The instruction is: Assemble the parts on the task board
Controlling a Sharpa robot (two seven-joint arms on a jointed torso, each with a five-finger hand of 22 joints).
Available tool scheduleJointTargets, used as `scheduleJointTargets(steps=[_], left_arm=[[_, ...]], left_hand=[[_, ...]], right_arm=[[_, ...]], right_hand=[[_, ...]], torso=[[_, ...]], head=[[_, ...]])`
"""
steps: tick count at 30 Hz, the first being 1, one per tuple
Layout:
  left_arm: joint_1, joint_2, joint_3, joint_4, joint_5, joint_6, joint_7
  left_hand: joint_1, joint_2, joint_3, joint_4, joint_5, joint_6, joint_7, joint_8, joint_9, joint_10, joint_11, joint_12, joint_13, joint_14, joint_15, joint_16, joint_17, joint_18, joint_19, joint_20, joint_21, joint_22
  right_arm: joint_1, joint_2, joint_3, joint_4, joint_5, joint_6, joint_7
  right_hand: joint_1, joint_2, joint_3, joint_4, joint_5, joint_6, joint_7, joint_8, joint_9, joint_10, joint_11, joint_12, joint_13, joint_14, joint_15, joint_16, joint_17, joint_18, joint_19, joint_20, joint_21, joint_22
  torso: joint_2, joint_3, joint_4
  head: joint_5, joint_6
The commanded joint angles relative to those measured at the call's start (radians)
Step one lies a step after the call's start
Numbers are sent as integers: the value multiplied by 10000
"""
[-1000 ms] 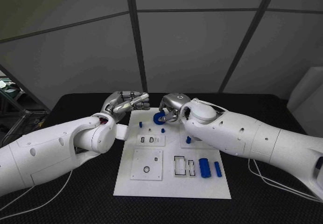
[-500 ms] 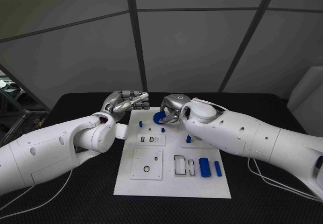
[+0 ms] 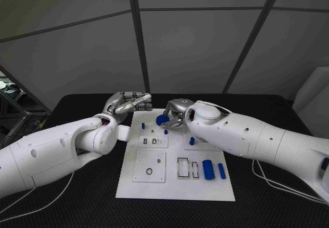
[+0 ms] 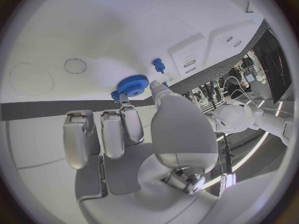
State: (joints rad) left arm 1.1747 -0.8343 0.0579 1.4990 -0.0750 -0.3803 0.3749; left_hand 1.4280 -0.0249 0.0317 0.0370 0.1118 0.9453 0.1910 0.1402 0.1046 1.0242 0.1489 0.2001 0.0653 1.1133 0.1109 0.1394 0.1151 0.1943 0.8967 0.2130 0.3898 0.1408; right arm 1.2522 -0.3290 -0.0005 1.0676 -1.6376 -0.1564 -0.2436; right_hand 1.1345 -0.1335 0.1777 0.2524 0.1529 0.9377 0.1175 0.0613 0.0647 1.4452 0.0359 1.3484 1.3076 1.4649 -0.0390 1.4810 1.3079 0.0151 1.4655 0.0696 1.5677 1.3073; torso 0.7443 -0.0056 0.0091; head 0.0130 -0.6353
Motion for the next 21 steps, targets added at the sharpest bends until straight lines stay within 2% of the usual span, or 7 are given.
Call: scheduleJointTargets(steps=[1,5,11,15,18,19,21], left_arm=[[18,4,10,-4,-26,80,28],[18,-1,10,-16,-26,77,28],[18,-21,10,-28,-26,74,29],[18,-47,10,-32,-26,73,32],[18,-87,10,-40,-26,66,31],[17,-101,10,-44,-26,63,31],[17,-127,10,-52,-26,61,32]], left_hand=[[11,31,4,-52,-54,13,59,-46,-9,24,27,-37,-1,-4,30,-39,11,-130,-8,69,-50,-9],[12,34,5,-54,-54,13,61,-49,-9,24,27,-39,-1,-3,30,-41,12,-130,-8,69,-50,-10],[12,34,5,-54,-54,13,61,-49,-9,24,27,-39,-1,-3,30,-41,12,-130,-8,69,-50,-10],[12,34,5,-54,-54,13,61,-49,-9,24,27,-39,-1,-3,30,-41,12,-130,-8,69,-50,-10],[12,34,5,-54,-54,13,61,-49,-9,24,27,-39,-1,-3,30,-41,12,-130,-8,69,-50,-10],[12,34,5,-54,-54,13,61,-49,-9,24,27,-39,-1,-3,30,-41,12,-130,-8,69,-50,-10],[12,34,5,-54,-54,13,61,-49,-9,24,27,-39,-1,-3,30,-41,12,-130,-8,69,-50,-10]], right_arm=[[-11,20,-52,-21,413,466,189],[-12,-70,-75,15,446,239,144],[-29,-361,-85,276,263,-762,245],[-63,-768,-83,692,354,-1931,536],[-76,-1289,-75,1156,811,-2746,943],[-77,-1502,-66,1316,1086,-2872,1106],[-77,-1909,-11,1578,1710,-2934,1386]], right_hand=[[47,106,21,30,60,-72,14,12,13,78,-8,35,616,605,-2,-17,432,-151,1053,44,31,2635],[97,81,28,15,111,-63,19,23,18,89,-2,58,636,612,0,-3,466,-151,1053,43,31,2635],[260,70,73,-58,201,30,40,56,36,174,21,201,761,636,20,45,573,-151,1053,54,31,2635],[352,46,86,-115,226,131,33,83,50,174,17,188,745,631,23,35,544,-151,1053,59,31,2635],[499,4,107,-218,257,194,27,77,50,135,13,107,672,599,20,-24,414,-151,1053,59,31,2635],[545,-17,110,-252,260,206,26,73,49,126,11,89,657,593,20,-34,395,-151,1053,59,31,2635],[677,-84,112,-352,237,255,25,74,50,63,11,-26,555,557,16,-103,256,-151,1053,57,31,2635]], torso=[[7,-3,3],[-6,4,-11],[-8,15,-23],[-12,11,-12],[-19,22,-36],[-30,25,-56],[-40,4,-53]], head=[[20,-12],[25,-62],[62,-68],[52,-31],[59,0],[63,17],[40,38]])
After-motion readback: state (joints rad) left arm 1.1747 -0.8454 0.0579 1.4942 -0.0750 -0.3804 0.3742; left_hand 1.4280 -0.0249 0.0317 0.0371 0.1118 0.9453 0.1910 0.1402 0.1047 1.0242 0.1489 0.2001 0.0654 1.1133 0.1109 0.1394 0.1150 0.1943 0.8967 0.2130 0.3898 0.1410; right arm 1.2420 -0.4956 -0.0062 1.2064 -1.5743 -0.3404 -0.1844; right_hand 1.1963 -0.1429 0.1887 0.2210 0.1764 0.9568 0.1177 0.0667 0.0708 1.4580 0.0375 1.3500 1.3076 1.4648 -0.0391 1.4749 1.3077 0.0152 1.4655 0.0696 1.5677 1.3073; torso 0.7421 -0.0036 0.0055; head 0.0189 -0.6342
